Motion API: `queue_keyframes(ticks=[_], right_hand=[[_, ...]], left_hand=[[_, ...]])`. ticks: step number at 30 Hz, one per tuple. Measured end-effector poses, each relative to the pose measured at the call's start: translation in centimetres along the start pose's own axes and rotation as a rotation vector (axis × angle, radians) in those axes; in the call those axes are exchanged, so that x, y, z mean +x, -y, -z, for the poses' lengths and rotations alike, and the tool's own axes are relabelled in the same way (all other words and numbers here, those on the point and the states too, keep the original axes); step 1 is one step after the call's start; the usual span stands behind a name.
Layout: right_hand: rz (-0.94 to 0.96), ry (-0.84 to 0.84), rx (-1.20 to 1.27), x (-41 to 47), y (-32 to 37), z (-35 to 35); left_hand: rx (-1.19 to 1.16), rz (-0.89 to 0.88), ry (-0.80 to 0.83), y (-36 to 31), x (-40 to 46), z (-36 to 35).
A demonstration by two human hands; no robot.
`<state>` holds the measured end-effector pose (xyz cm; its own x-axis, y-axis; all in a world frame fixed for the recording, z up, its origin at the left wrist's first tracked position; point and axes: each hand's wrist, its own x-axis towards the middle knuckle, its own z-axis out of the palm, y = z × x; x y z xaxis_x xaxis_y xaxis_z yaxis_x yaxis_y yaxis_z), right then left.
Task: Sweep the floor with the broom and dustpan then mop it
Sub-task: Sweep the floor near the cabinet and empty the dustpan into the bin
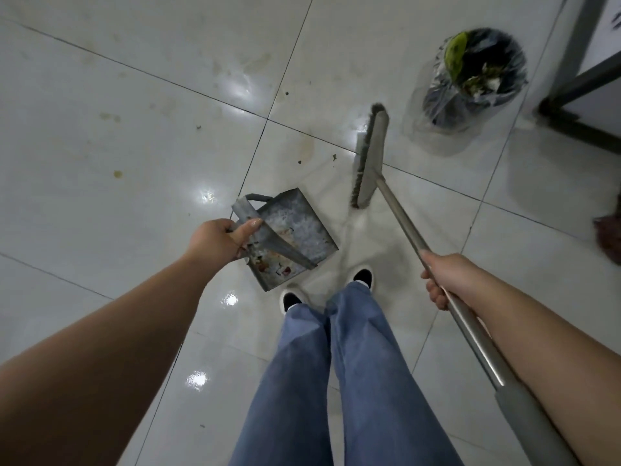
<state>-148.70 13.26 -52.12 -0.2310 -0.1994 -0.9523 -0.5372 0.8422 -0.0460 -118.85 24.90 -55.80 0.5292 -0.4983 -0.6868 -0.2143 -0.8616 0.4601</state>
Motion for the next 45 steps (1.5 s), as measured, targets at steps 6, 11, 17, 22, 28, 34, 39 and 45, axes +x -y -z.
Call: queue_keyframes(ticks=[6, 11, 17, 22, 28, 34, 39, 45], right_hand=[[0.145, -0.177, -0.322, 0.0, 4.3, -0.4], [0.230, -0.166, -0.353, 1.4, 8.5, -0.9], [0.186, -0.105, -0.374, 2.0, 12.2, -1.1], [0.074, -0.058, -0.414, 2.7, 13.6, -2.8], [0.049, -0.078, -0.309, 3.6, 13.1, -5.4], [-0.042, -0.032, -0.366, 2.7, 11.8, -8.9], [-0.100, 0.132, -0.436, -0.5, 8.6, -12.8], [-0.080, 0.176, -0.290, -5.3, 7.9, -9.5]], left_hand=[[-0.014, -0.007, -0.006, -2.1, 0.8, -0.1], [-0.075, 0.022, -0.029, -3.0, 1.4, 0.2], [0.071, 0.015, -0.039, -4.4, 3.9, 2.5], [0.126, 0.061, 0.000, -4.0, 6.6, 2.3], [0.026, 0.072, -0.019, -2.1, 9.0, 3.2], [-0.017, 0.035, 0.097, -2.1, 9.9, 3.6], [0.054, 0.014, 0.136, -3.0, 10.3, 4.0], [0.119, 0.079, 0.161, -2.1, 9.0, 4.5]])
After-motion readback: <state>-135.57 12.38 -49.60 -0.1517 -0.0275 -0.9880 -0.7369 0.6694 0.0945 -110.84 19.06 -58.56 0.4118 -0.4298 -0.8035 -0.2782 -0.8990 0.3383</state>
